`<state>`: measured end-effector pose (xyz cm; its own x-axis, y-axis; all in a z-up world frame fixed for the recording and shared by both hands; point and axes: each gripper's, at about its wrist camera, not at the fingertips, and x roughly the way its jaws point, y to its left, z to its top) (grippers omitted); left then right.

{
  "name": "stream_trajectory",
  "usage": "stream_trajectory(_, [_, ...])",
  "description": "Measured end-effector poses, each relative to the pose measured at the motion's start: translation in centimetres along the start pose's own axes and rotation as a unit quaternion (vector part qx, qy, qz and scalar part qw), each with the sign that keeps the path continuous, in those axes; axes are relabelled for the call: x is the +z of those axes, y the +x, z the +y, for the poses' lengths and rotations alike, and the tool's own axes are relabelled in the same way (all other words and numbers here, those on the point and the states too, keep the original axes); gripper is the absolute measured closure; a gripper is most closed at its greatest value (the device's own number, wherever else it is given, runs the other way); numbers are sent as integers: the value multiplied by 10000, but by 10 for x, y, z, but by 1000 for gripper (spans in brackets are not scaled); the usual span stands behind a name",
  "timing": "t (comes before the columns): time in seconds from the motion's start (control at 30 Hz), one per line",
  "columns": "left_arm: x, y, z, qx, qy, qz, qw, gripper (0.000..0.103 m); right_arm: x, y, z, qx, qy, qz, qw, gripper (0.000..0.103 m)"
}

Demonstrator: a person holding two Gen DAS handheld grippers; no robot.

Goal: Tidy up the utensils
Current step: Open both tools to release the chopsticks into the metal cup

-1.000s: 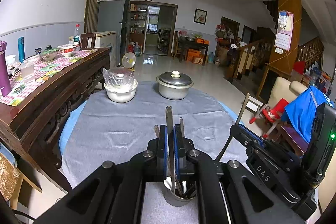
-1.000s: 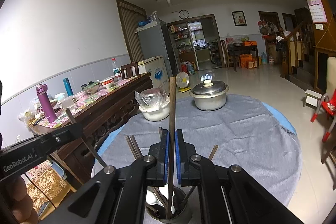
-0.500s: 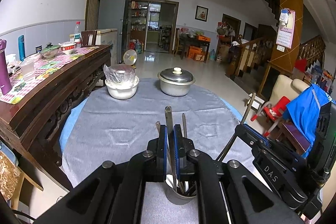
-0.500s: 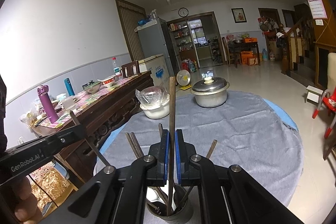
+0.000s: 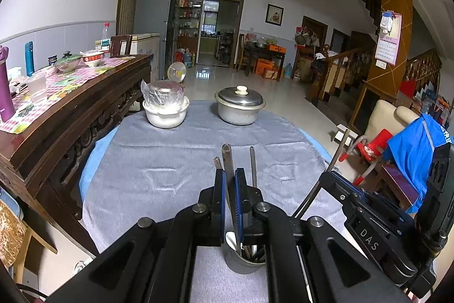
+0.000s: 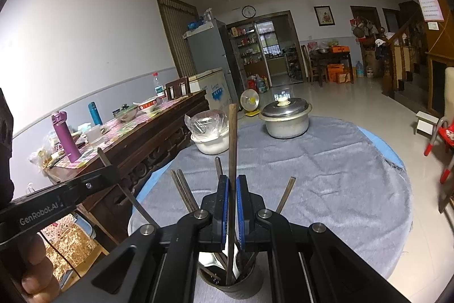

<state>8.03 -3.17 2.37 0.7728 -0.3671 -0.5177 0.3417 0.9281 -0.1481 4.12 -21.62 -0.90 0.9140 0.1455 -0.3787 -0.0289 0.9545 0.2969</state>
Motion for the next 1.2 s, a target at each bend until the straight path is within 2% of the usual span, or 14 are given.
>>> stream_trajectory(0.6, [-6, 8, -9, -140, 70, 246, 9996, 97, -11, 12, -2, 58, 67, 345, 9994, 96])
stream_trajectory(0.8, [-7, 10, -8, -178, 48, 296, 9994, 97, -11, 13, -3, 42, 110, 336, 9994, 96])
stream_trajectory(1.07, [-3, 2, -1, -189, -48, 181, 9996, 95, -10, 12, -16, 42, 384, 352, 9986, 96])
stream_trajectory(1.1, [-2, 1, -1, -169, -28, 172, 9997, 92, -10, 11, -18, 52, 415, 349, 9985, 96])
stream_trajectory(1.17, [-3, -3, -1, -131, 31, 156, 9998, 74, -9, 7, -19, 62, 416, 349, 9985, 94])
stream_trajectory(1.2, [-3, -5, 0, -93, 53, 123, 9999, 59, -9, 5, -20, 64, 418, 338, 9985, 92])
